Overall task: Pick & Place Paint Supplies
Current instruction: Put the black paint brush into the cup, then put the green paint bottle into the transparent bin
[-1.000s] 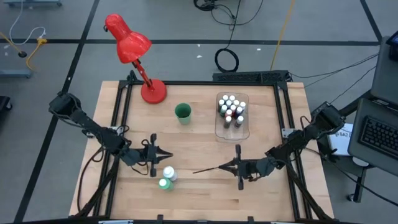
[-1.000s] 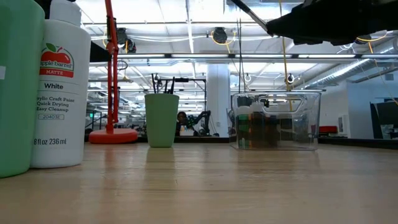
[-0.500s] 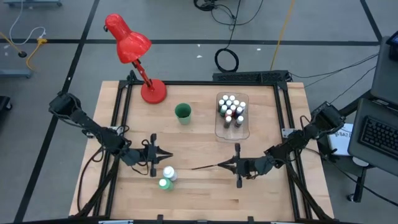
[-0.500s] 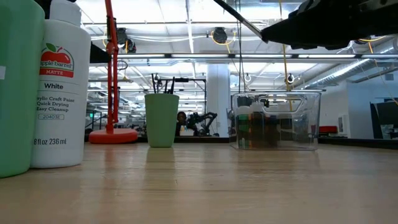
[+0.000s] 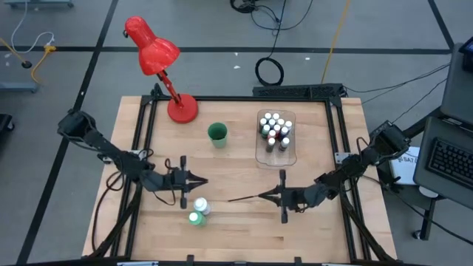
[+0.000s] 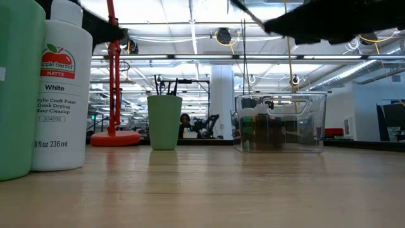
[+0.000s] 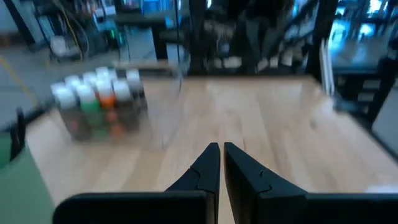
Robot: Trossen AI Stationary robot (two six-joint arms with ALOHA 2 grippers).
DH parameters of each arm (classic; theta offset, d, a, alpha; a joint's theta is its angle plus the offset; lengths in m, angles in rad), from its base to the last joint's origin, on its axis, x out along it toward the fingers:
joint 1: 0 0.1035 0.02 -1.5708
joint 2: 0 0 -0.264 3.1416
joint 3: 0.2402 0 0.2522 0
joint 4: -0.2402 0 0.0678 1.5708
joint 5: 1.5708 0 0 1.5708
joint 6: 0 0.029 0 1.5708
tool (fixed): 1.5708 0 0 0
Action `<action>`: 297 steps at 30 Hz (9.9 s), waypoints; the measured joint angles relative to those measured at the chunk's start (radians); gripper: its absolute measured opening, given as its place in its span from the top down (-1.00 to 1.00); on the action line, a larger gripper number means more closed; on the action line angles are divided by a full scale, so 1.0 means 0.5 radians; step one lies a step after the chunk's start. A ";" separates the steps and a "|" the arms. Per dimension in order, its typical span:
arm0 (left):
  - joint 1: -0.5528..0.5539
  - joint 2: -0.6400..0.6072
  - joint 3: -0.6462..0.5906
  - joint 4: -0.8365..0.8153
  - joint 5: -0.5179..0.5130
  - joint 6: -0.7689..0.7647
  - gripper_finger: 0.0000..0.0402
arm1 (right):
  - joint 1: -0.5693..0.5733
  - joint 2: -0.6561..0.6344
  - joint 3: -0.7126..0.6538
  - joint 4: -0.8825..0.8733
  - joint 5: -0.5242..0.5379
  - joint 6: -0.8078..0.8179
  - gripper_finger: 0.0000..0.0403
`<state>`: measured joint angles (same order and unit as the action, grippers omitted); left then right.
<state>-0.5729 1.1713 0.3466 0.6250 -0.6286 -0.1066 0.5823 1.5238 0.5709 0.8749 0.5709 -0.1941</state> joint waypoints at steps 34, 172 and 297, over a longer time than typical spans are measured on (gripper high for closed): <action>0.172 0.698 0.743 0.426 0.926 1.151 -0.74 | 0.017 0.002 -0.119 0.369 -0.367 -0.333 1.00; 1.132 0.144 0.695 -0.436 0.525 0.500 0.99 | -0.079 0.166 -0.116 0.529 -0.728 -0.264 0.68; 1.049 -1.193 0.697 -1.496 1.031 -0.056 -0.38 | -0.119 0.166 -0.117 0.469 -0.727 -0.166 0.68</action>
<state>-0.0486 0.5748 0.6952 -0.1228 -0.1132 -0.1348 0.5228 1.6070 0.5125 1.1095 0.2075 -0.2771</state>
